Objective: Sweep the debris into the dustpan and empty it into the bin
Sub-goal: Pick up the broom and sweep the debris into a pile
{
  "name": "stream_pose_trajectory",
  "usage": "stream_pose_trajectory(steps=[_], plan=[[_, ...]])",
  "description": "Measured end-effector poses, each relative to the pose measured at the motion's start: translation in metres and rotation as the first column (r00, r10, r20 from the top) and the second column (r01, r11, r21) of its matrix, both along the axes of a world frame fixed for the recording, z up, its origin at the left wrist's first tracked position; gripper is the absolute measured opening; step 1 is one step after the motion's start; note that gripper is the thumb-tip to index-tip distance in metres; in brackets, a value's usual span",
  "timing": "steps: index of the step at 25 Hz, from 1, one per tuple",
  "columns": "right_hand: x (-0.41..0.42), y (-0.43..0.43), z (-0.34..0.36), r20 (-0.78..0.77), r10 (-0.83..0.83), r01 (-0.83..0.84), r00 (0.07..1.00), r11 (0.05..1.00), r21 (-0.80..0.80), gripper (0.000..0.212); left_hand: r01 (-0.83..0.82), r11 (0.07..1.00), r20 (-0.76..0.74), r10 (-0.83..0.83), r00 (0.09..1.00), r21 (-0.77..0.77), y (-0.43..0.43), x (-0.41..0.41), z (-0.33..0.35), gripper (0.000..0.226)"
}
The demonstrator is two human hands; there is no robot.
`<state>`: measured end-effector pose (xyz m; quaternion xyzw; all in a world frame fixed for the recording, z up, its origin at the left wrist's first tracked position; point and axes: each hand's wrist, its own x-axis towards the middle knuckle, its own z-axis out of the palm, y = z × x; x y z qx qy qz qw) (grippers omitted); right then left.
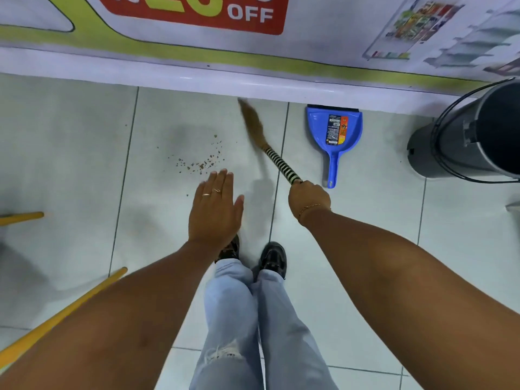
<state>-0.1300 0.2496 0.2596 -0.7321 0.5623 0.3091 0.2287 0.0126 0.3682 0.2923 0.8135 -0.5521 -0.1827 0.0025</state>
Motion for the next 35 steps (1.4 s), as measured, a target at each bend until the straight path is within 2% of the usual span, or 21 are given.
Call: stream_pose_trajectory(steps=[4, 6, 13, 15, 18, 20, 22, 25, 28, 35], plan=[[0.015, 0.049, 0.001, 0.033, 0.084, -0.087, 0.996, 0.992, 0.093, 0.036, 0.004, 1.0, -0.017, -0.004, 1.0, -0.008, 0.012, 0.005, 0.002, 0.054], [0.021, 0.07, -0.003, 0.034, 0.046, -0.05, 0.998, 0.991, 0.125, 0.037, 0.016, 1.0, -0.049, -0.016, 0.999, 0.0, 0.025, 0.004, 0.004, 0.055], [0.048, 0.127, 0.0, 0.047, 0.148, -0.153, 0.988, 0.982, 0.116, 0.036, -0.097, 0.995, -0.101, 0.098, 0.99, 0.013, 0.096, 0.021, 0.01, 0.057], [0.051, 0.149, 0.002, 0.082, 0.103, -0.108, 0.991, 0.992, 0.07, 0.039, -0.125, 0.992, -0.12, 0.126, 0.985, 0.02, 0.118, 0.028, 0.01, 0.057], [0.055, 0.189, 0.01, 0.126, 0.012, -0.012, 0.992, 1.0, -0.001, 0.051, -0.064, 0.998, -0.152, 0.065, 0.986, 0.012, 0.156, 0.042, 0.015, 0.055], [0.059, 0.205, 0.014, 0.126, -0.111, 0.115, 0.986, 0.993, -0.026, 0.052, -0.011, 1.0, -0.163, 0.011, 0.987, 0.003, 0.176, 0.053, 0.02, 0.053], [0.068, 0.222, 0.018, 0.087, -0.309, 0.31, 0.947, 0.951, -0.002, 0.047, 0.043, 0.999, -0.146, -0.043, 0.988, -0.007, 0.194, 0.069, 0.024, 0.051], [0.076, 0.256, 0.021, -0.004, -0.562, 0.561, 0.827, 0.824, 0.077, 0.038, 0.064, 0.998, -0.15, -0.064, 0.987, -0.001, 0.212, 0.095, 0.028, 0.055], [0.092, 0.291, 0.016, -0.05, -0.582, 0.582, 0.812, 0.799, 0.152, 0.036, 0.085, 0.996, -0.182, -0.088, 0.979, -0.024, 0.222, 0.109, 0.026, 0.059], [0.158, 0.313, -0.006, -0.018, -0.553, 0.544, 0.833, 0.811, 0.216, 0.034, 0.077, 0.997, -0.201, -0.08, 0.976, -0.02, 0.24, 0.138, 0.016, 0.063]])
